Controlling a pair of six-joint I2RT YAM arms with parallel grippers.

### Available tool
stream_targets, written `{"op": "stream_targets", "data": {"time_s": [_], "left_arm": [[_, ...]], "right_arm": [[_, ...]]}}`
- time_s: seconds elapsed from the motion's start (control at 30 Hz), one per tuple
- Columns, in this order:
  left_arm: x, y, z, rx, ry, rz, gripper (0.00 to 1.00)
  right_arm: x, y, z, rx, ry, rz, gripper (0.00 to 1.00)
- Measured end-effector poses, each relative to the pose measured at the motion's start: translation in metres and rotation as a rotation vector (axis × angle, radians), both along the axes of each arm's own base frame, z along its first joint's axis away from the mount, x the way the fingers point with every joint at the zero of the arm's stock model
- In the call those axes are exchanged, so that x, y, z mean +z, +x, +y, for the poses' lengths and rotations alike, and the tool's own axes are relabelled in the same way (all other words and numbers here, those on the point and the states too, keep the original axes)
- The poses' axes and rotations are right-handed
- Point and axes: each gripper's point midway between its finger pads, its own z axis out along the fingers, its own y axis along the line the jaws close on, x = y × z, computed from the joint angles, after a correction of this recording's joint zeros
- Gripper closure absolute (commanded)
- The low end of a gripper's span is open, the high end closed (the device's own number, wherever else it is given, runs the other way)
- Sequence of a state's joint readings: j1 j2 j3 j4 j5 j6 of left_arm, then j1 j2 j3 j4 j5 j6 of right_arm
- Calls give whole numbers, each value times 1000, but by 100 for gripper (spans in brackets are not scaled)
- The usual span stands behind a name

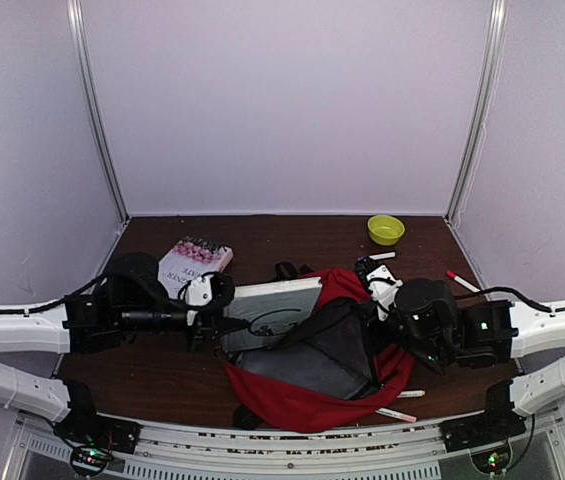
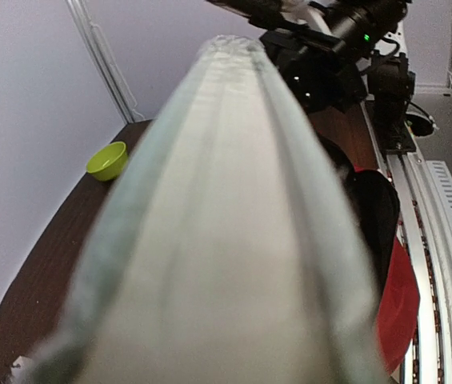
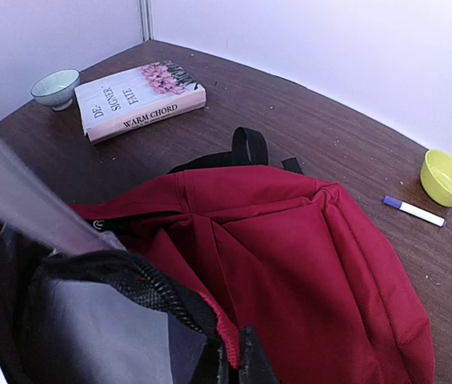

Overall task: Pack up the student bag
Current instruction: Place the book in the largest pocket of the bag.

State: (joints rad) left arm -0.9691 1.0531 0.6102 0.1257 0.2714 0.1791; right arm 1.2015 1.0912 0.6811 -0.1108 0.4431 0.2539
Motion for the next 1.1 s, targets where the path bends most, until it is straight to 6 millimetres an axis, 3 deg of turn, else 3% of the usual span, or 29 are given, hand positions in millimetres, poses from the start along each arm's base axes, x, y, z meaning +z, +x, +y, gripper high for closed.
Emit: {"op": "stream_targets", "data": {"time_s": [0.37,0.47,0.6,0.73,1.1], "left_arm": [[-16,-17,-15,-152,69,-169,100],[0,-23,-9,-151,39,-201,100],[43,-41,1,-188,-70,-270,100],[61,-58,1,-269,-126,-285,100],[23,-96,-16,-460,-55,-167,100]], "right_arm": [[-4,-3,3,27,-22,28,100],[-3,-1,3,19,-18,29,100],[-1,4,4,2,-14,31,100],[2,12,1,-26,-12,38,100],[11,19,-5,-59,19,54,100]]}}
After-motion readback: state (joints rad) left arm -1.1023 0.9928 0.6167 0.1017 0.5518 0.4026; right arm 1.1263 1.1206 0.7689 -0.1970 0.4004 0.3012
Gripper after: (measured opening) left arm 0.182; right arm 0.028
